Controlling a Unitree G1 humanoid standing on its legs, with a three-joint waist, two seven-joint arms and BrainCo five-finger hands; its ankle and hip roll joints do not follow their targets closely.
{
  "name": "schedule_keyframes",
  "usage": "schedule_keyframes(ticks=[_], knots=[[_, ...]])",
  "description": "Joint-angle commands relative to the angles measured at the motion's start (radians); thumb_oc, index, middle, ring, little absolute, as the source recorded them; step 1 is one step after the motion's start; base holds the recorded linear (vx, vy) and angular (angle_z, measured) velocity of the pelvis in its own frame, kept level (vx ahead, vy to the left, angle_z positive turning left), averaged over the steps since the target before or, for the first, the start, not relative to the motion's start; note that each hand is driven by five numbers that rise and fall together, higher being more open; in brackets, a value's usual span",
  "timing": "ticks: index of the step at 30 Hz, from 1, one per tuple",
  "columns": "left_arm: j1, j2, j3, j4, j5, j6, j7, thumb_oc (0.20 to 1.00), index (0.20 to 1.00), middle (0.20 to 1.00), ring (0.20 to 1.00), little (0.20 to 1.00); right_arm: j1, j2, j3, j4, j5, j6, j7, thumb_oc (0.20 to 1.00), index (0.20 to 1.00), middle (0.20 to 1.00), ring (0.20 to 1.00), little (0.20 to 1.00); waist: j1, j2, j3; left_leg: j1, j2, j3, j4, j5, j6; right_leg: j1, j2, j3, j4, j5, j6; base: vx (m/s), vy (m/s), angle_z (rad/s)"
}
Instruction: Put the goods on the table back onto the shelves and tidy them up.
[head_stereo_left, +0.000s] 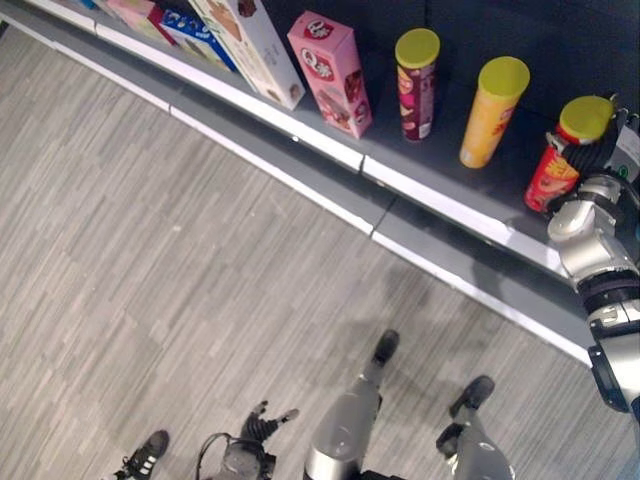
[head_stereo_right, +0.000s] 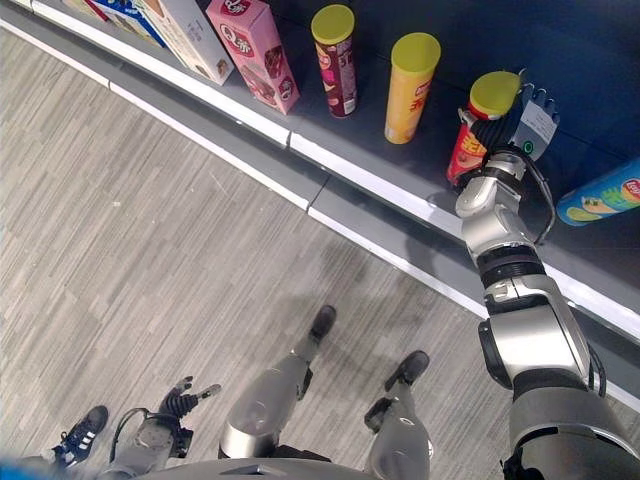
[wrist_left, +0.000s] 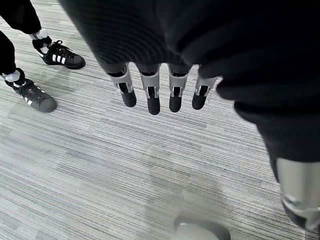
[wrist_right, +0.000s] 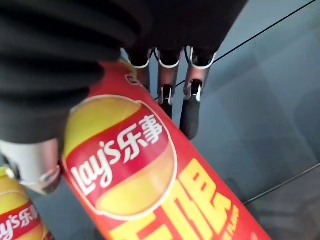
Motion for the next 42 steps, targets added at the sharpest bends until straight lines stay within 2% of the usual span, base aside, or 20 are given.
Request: schedule_keyframes(ticks=[1, 18, 19, 21, 27, 35, 39, 41, 42], knots=[[-0.003, 0.05, -0.085, 0.013, -0.018, -0.002, 0.029, 1.0, 1.0, 1.0, 1.0, 1.0, -0.052, -0.094, 0.084, 0.012, -0.002, -0.015, -0.032, 0.2, 0.2, 0.2, 0.2, 0.2, 0.02, 0.008, -0.056, 0.002, 0.027, 0.08, -0.04, -0.009, -0.02, -0.056, -0.076, 0.075, 0.218, -0.168, 0.053, 0.0, 0.0, 0.0], [-0.003, 0.046, -0.088, 0.019, -0.033, -0.002, 0.033, 1.0, 1.0, 1.0, 1.0, 1.0, -0.065, -0.102, 0.109, 0.06, 0.018, -0.015, -0.03, 0.2, 0.2, 0.2, 0.2, 0.2, 0.012, 0.007, -0.056, 0.0, 0.031, 0.087, -0.04, -0.01, -0.02, -0.066, -0.072, 0.086, 0.217, -0.164, 0.053, 0.0, 0.0, 0.0], [-0.003, 0.046, -0.089, 0.018, -0.035, -0.001, 0.033, 1.0, 1.0, 1.0, 1.0, 1.0, -0.064, -0.1, 0.106, 0.059, 0.019, -0.014, -0.033, 0.291, 0.291, 0.291, 0.291, 0.291, 0.011, 0.006, -0.056, 0.001, 0.031, 0.087, -0.04, -0.011, -0.02, -0.067, -0.072, 0.087, 0.218, -0.164, 0.053, 0.0, 0.0, 0.0], [-0.003, 0.045, -0.091, 0.016, -0.034, -0.001, 0.035, 1.0, 1.0, 1.0, 1.0, 1.0, -0.06, -0.093, 0.104, 0.058, 0.015, -0.011, -0.041, 1.0, 1.0, 1.0, 1.0, 1.0, 0.011, 0.004, -0.057, 0.0, 0.031, 0.088, -0.04, -0.012, -0.02, -0.066, -0.071, 0.088, 0.216, -0.164, 0.053, 0.0, 0.0, 0.0], [-0.008, 0.04, -0.088, 0.021, -0.032, 0.003, 0.039, 1.0, 1.0, 1.0, 1.0, 1.0, -0.044, -0.074, 0.095, 0.035, 0.01, -0.01, -0.049, 1.0, 1.0, 1.0, 1.0, 1.0, 0.003, -0.001, -0.059, 0.004, 0.029, 0.092, -0.04, -0.015, -0.017, -0.065, -0.07, 0.093, 0.212, -0.162, 0.055, 0.0, 0.0, 0.0], [-0.008, 0.03, -0.07, 0.038, -0.013, 0.016, 0.039, 1.0, 1.0, 1.0, 1.0, 1.0, 0.063, -0.052, 0.032, -0.126, -0.05, 0.012, -0.081, 1.0, 1.0, 1.0, 1.0, 1.0, -0.019, -0.028, -0.072, 0.014, 0.027, 0.112, -0.038, -0.031, -0.011, -0.053, -0.069, 0.107, 0.185, -0.146, 0.059, 0.0, 0.009, -0.02], [-0.004, 0.024, -0.037, 0.046, 0.008, 0.029, 0.033, 1.0, 1.0, 1.0, 1.0, 1.0, 0.185, -0.066, -0.065, -0.312, -0.117, 0.018, -0.108, 1.0, 1.0, 1.0, 1.0, 1.0, -0.056, -0.051, -0.087, 0.02, 0.025, 0.129, -0.038, -0.038, -0.005, -0.047, -0.071, 0.117, 0.158, -0.121, 0.064, 0.01, 0.044, -0.06], [0.0, 0.025, -0.032, 0.051, 0.014, 0.031, 0.034, 1.0, 1.0, 1.0, 1.0, 1.0, 0.218, -0.067, -0.091, -0.361, -0.132, 0.02, -0.106, 1.0, 1.0, 1.0, 1.0, 1.0, -0.059, -0.057, -0.091, 0.024, 0.024, 0.135, -0.038, -0.04, -0.004, -0.045, -0.072, 0.121, 0.153, -0.117, 0.065, 0.01, 0.046, -0.21], [0.004, 0.021, -0.012, 0.06, 0.02, 0.039, 0.038, 1.0, 1.0, 1.0, 1.0, 1.0, 0.263, -0.069, -0.118, -0.445, -0.15, 0.007, -0.104, 1.0, 1.0, 1.0, 1.0, 1.0, -0.077, -0.068, -0.095, 0.03, 0.025, 0.145, -0.037, -0.048, 0.0, -0.043, -0.073, 0.127, 0.149, -0.111, 0.067, 0.01, 0.06, -0.24]])
